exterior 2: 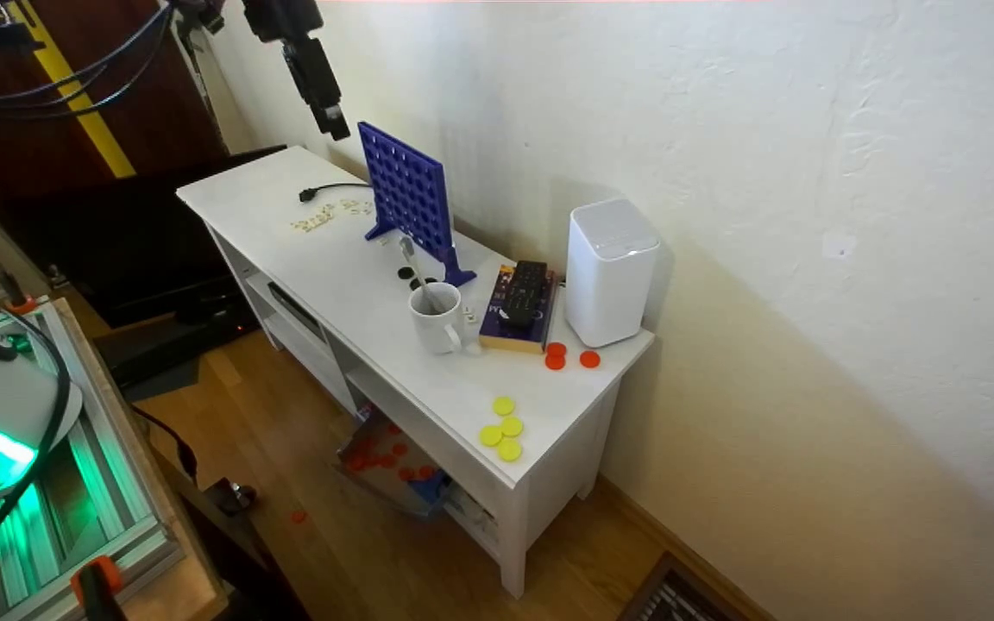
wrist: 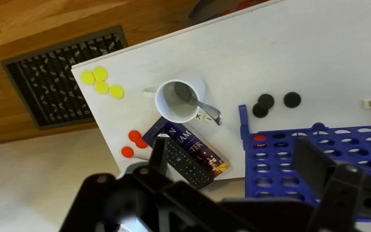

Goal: Remove the spoon from the cup and place it on the table

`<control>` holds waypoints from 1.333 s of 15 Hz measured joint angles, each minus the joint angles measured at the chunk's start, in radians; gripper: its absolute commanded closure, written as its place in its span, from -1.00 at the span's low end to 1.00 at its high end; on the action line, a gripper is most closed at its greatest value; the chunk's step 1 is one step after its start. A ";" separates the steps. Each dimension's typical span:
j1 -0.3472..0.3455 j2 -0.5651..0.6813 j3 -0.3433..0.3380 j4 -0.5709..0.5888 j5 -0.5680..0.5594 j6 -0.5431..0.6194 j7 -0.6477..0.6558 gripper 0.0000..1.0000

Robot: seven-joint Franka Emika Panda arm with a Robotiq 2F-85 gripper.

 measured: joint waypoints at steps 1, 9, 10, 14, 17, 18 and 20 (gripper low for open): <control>-0.006 0.018 -0.003 -0.013 -0.054 0.028 0.035 -1.00; -0.018 0.144 -0.059 -0.045 -0.220 0.174 0.187 -1.00; -0.018 0.144 -0.059 -0.045 -0.220 0.174 0.188 -1.00; 0.006 0.167 -0.072 -0.045 -0.219 0.171 0.189 -1.00; 0.027 0.216 -0.080 -0.031 -0.225 0.173 0.214 -1.00; 0.034 0.232 -0.087 -0.023 -0.234 0.173 0.227 -1.00; 0.047 0.261 -0.106 -0.005 -0.254 0.173 0.248 -0.78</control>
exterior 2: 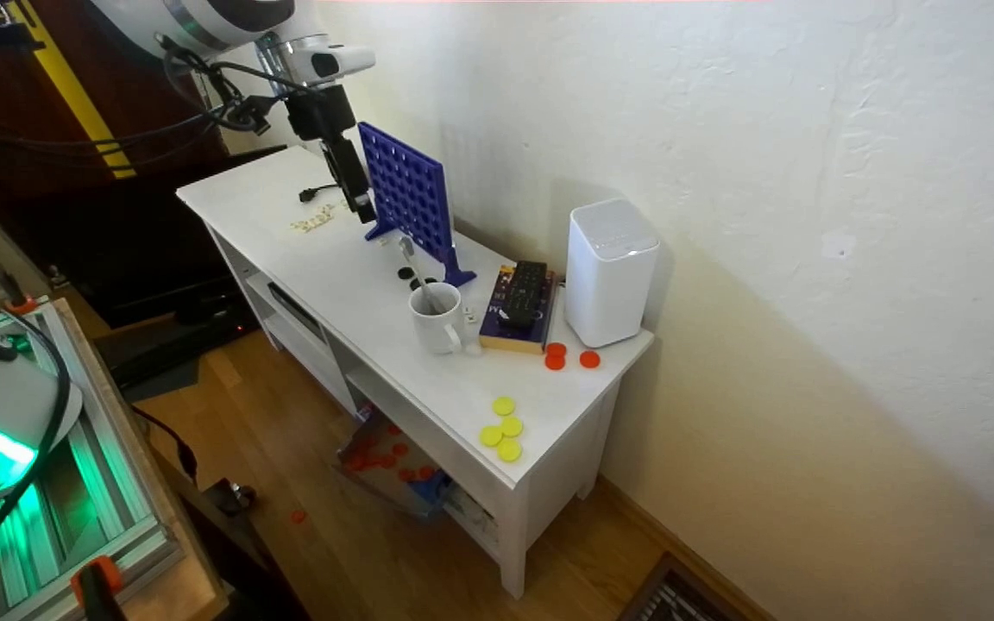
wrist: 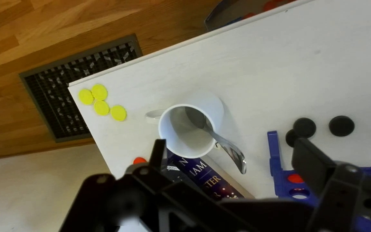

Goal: Remove the spoon from the cup and place it on the table

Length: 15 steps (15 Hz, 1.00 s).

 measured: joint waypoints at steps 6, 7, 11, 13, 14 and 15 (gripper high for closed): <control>0.027 0.076 -0.060 0.041 -0.044 0.045 0.026 -0.35; 0.030 0.087 -0.069 0.046 -0.049 0.059 0.026 -0.35; 0.050 0.127 -0.101 0.066 -0.063 0.098 0.026 -0.36; 0.061 0.145 -0.116 0.074 -0.068 0.115 0.026 -0.29; 0.067 0.154 -0.122 0.078 -0.070 0.123 0.026 -0.23; 0.073 0.163 -0.129 0.082 -0.074 0.132 0.026 -0.26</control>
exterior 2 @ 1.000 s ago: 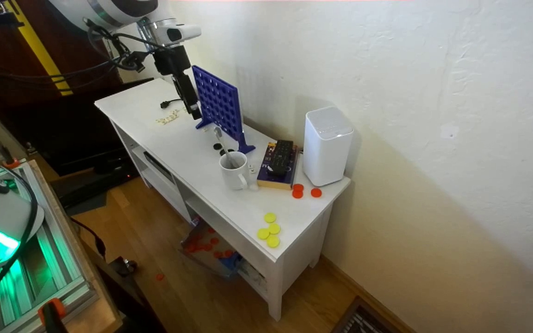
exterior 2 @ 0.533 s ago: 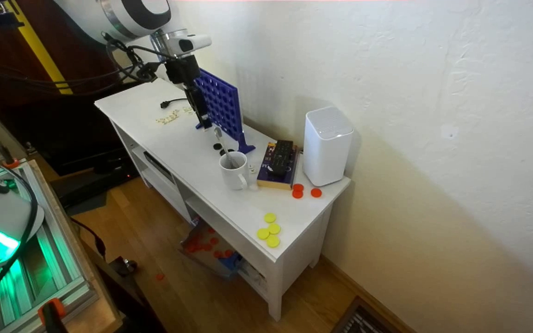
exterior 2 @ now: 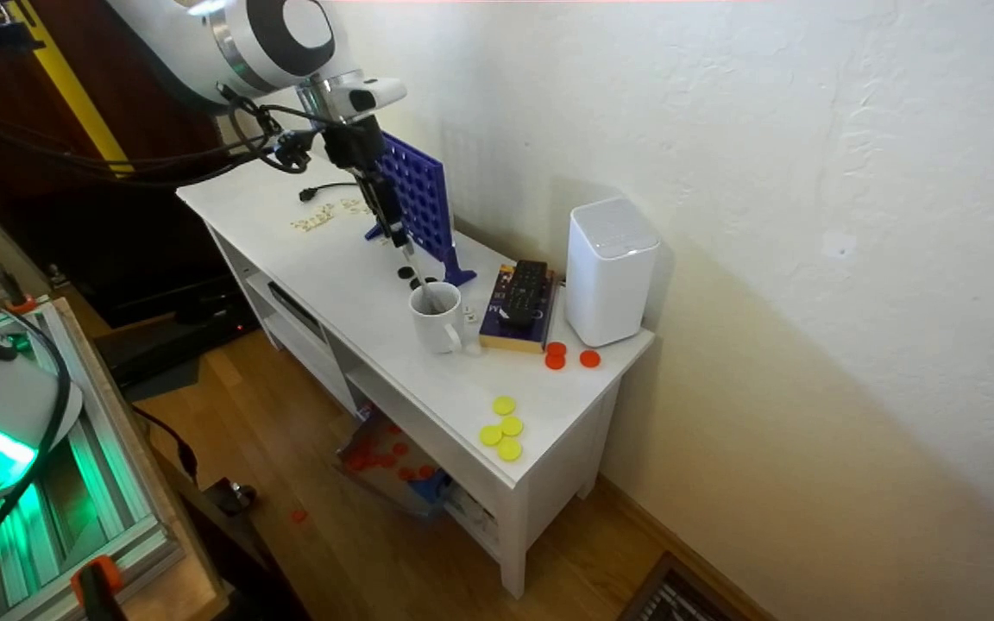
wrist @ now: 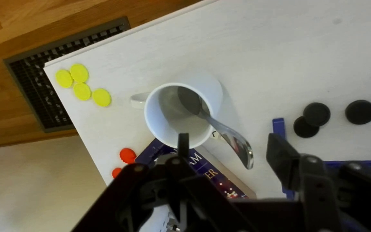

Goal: Remove the spoon from the cup and place it on the table

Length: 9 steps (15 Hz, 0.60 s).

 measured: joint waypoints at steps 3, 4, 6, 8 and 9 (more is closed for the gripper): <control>0.022 0.025 -0.017 0.015 -0.010 0.024 0.000 -0.19; 0.030 0.032 -0.023 0.021 -0.013 0.027 0.000 -0.15; 0.044 0.043 -0.032 0.031 -0.014 0.028 0.000 -0.03; 0.055 0.053 -0.041 0.039 -0.015 0.028 0.000 0.16; 0.059 0.057 -0.043 0.041 -0.015 0.028 0.000 0.13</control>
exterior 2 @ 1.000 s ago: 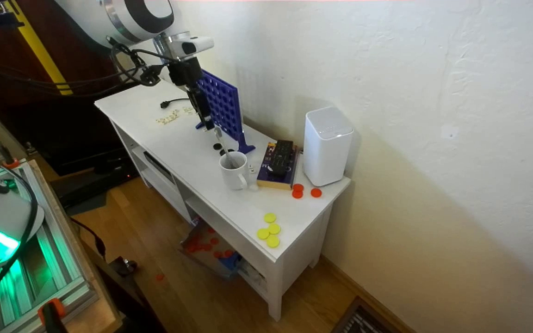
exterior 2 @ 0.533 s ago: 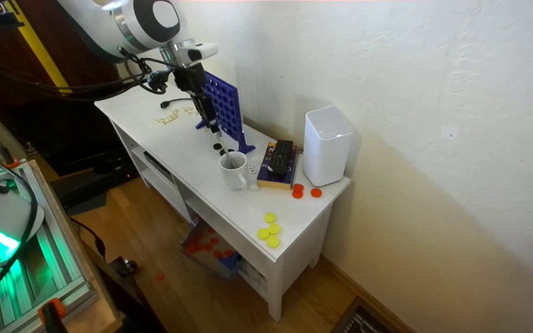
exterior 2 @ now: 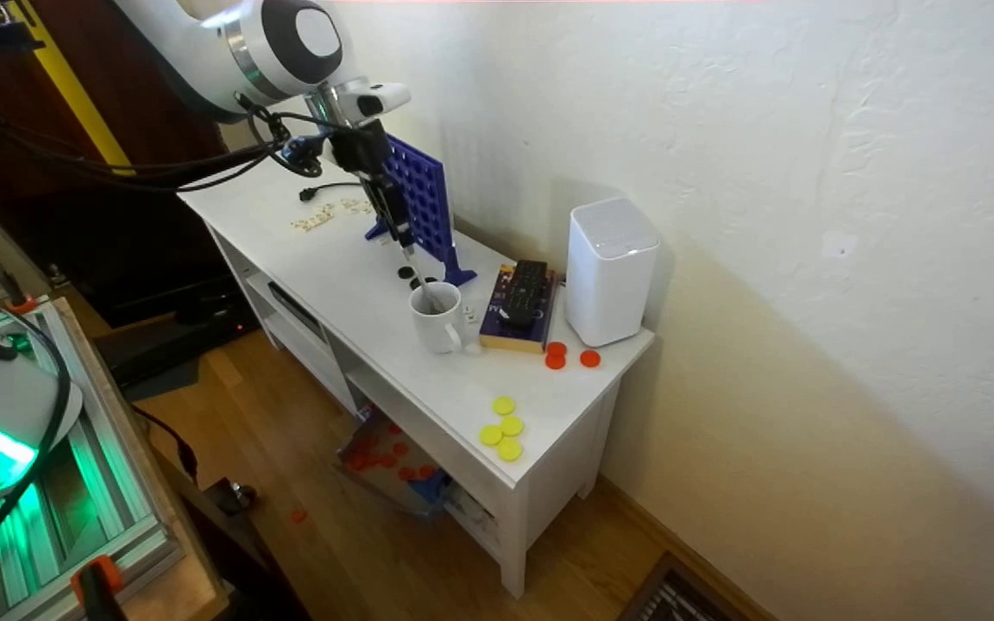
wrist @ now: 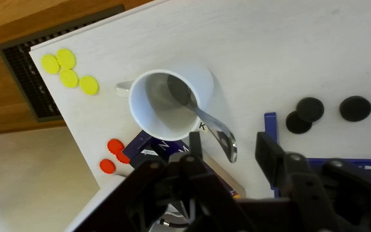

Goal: Remove the spoon from the cup and place it on the table

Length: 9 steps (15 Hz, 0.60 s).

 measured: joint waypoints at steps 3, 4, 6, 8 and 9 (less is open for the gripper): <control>0.008 0.009 -0.007 0.002 0.000 0.000 0.000 0.38; 0.009 0.012 -0.009 0.002 0.000 0.000 0.000 0.46; 0.011 0.015 -0.012 0.003 0.000 0.000 0.000 0.72; 0.015 0.017 -0.018 0.003 0.000 0.000 0.000 1.00; 0.018 0.017 -0.022 0.003 0.000 0.000 0.000 1.00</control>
